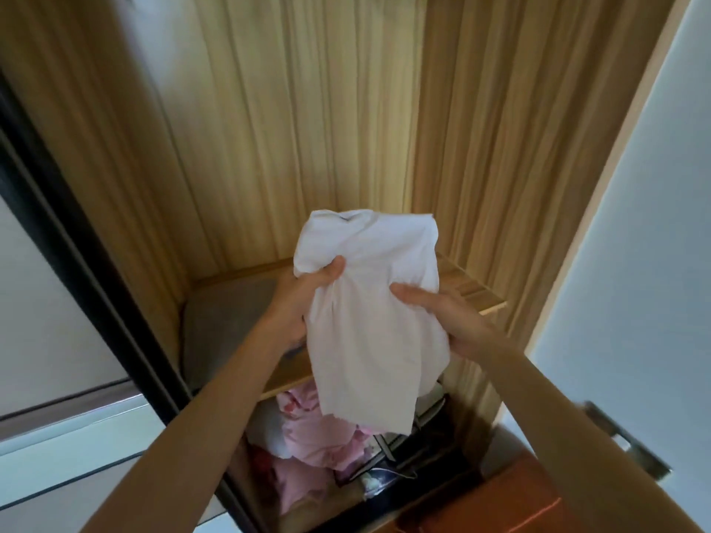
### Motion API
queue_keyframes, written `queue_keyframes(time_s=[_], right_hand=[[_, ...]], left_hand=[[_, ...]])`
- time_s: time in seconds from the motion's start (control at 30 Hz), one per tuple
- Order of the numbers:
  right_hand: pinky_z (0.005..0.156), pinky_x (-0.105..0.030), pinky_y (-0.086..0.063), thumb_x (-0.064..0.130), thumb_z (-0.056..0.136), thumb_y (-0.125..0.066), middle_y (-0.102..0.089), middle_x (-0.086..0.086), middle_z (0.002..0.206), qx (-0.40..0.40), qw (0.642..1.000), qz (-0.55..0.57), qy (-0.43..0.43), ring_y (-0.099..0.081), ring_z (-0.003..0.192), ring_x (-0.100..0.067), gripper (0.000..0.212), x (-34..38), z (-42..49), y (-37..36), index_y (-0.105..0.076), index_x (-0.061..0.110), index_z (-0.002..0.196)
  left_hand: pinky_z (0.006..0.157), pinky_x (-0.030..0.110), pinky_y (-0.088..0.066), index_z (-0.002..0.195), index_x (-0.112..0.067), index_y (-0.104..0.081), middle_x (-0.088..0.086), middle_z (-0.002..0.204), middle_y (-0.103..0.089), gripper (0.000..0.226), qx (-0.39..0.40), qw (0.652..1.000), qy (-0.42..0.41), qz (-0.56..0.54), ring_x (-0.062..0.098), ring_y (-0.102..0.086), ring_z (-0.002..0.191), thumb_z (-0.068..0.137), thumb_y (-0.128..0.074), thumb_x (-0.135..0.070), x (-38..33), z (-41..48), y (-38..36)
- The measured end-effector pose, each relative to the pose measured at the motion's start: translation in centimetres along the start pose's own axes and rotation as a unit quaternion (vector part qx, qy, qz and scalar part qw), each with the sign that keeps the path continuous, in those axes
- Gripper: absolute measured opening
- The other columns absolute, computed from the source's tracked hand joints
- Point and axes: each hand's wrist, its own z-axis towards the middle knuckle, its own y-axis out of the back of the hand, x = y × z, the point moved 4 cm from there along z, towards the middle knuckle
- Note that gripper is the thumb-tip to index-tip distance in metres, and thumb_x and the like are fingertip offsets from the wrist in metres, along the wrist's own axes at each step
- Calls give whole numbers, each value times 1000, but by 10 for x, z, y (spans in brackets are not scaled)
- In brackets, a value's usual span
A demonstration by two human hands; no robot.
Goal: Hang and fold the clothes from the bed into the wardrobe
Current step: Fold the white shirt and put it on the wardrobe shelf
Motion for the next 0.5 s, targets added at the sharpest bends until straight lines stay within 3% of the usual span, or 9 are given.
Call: queue_keyframes(time_s=[0.07, 0.13, 0.2, 0.27, 0.3, 0.37, 0.43, 0.5], right_hand=[[64, -23, -57, 17, 84, -75, -77, 1, 99, -3, 1000, -29, 4, -74, 86, -13, 31, -4, 43, -17, -68, 17, 114], [74, -31, -59, 23, 81, -79, -77, -1, 102, -11, 999, -39, -13, -74, 92, -19, 39, -10, 82, -33, -68, 15, 118], [94, -46, -54, 43, 61, -90, -73, -5, 114, -21, 998, -45, -33, -70, 103, -28, 74, -18, 118, -51, -64, 15, 124], [102, -50, -48, 60, 40, -92, -67, -5, 124, -22, 997, -48, -53, -64, 111, -30, 106, -31, 155, -69, -59, 14, 129], [101, -49, -48, 59, 43, -92, -66, -4, 124, -10, 996, -46, -70, -63, 111, -29, 101, -37, 172, -80, -58, 14, 126], [94, -44, -52, 43, 65, -89, -67, -1, 115, 16, 995, -48, -87, -64, 103, -24, 60, -41, 194, -108, -61, 18, 111], [91, -44, -53, 28, 79, -81, -68, 0, 105, 57, 994, -38, -85, -65, 96, -22, 27, -52, 217, -134, -63, 21, 97], [97, -46, -50, 26, 86, -76, -66, -3, 112, 73, 991, -60, -95, -62, 103, -26, 33, -71, 241, -157, -62, 16, 114]], left_hand=[[72, 31, -60, 128, -15, -63, 3, 114, -74, 48, -18, 1000, 13, 21, 16, -74, 96, 83, -79, -26, -4, 25, 25], [65, 27, -57, 126, -15, -62, 2, 111, -74, 45, -43, 998, 23, 47, 15, -74, 89, 86, -75, -33, -8, 47, 47], [66, 28, -53, 126, -16, -59, 1, 114, -70, 47, -100, 991, 21, 88, 15, -69, 90, 88, -72, -41, -13, 65, 68], [81, 31, -50, 139, -16, -50, 3, 130, -62, 62, -176, 973, 16, 150, 23, -63, 108, 89, -70, -46, -16, 82, 93], [87, 33, -47, 144, -16, -44, 4, 137, -57, 69, -215, 957, 11, 196, 28, -59, 116, 88, -70, -47, -16, 90, 108], [98, 39, -47, 144, -17, -39, 6, 140, -54, 76, -288, 911, -7, 296, 33, -56, 121, 82, -70, -49, -19, 102, 137], [100, 50, -48, 145, -21, -37, 10, 140, -54, 75, -341, 882, -10, 324, 36, -57, 121, 83, -69, -46, -18, 112, 162], [103, 54, -45, 151, -28, -29, 9, 144, -49, 72, -374, 856, 5, 358, 36, -53, 126, 90, -63, -46, -11, 116, 180]])
